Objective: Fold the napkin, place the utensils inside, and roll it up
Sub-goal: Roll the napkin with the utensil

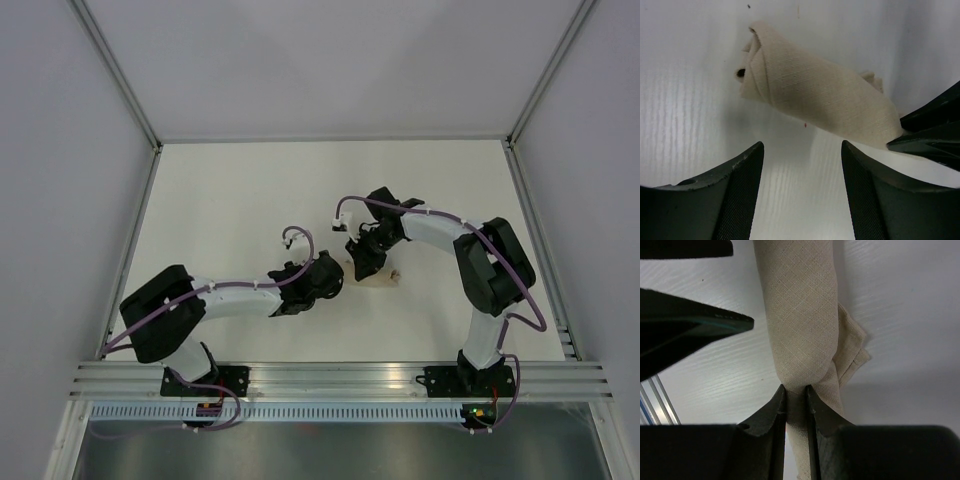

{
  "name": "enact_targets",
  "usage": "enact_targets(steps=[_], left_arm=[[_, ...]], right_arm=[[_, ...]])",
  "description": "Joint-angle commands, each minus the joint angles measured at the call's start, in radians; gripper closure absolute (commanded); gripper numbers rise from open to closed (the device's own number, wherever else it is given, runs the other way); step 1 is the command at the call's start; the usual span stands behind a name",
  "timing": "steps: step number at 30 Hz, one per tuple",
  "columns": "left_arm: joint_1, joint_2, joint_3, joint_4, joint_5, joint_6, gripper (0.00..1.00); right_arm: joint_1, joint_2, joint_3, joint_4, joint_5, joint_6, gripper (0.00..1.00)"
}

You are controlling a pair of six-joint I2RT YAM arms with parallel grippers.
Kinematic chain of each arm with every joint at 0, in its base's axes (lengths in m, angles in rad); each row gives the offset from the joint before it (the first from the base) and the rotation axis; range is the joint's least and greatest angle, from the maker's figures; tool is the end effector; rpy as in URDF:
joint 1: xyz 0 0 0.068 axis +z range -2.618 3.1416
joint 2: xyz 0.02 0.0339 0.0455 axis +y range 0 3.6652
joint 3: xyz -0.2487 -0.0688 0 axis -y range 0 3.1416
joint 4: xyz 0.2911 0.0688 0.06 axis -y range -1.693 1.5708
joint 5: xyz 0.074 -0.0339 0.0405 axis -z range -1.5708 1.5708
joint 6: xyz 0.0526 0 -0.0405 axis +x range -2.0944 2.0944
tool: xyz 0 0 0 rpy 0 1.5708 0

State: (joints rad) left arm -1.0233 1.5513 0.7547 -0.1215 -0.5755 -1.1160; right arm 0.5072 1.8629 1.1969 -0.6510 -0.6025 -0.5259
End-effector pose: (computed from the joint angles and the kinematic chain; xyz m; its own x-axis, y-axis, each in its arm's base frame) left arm 0.1979 -0.2697 0.1021 -0.6706 -0.3479 -0.6552 -0.1324 0.9252 -0.3557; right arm 0.3238 0.2141 0.1054 -0.4684 -0.7335 -0.4925 -0.8784 0.3271 0.3484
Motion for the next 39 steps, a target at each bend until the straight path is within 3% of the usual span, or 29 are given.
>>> enact_targets(steps=[1, 18, 22, 23, 25, 39], left_arm=[[-0.004, 0.062, 0.075, 0.045, -0.029, -0.047, 0.32], [0.101, 0.176, 0.141, 0.094, 0.061, -0.025, 0.33], [0.137, 0.204, 0.181, 0.103, 0.106, 0.034, 0.32], [0.149, 0.211, 0.192, 0.103, 0.121, 0.048, 0.33], [0.160, 0.237, 0.222, 0.102, 0.140, 0.080, 0.33], [0.216, 0.339, 0.379, 0.085, 0.236, 0.192, 0.34]], right_arm=[[-0.007, 0.058, 0.013, -0.061, 0.006, 0.066, 0.85], [-0.029, 0.073, 0.036, -0.039, -0.052, 0.188, 0.81], [-0.029, 0.070, 0.046, -0.055, -0.063, 0.188, 0.70], [-0.029, 0.067, 0.047, -0.055, -0.062, 0.193, 0.62], [-0.030, 0.061, 0.050, -0.049, -0.059, 0.201, 0.55], [-0.096, 0.038, 0.072, 0.005, -0.062, 0.288, 0.47]])
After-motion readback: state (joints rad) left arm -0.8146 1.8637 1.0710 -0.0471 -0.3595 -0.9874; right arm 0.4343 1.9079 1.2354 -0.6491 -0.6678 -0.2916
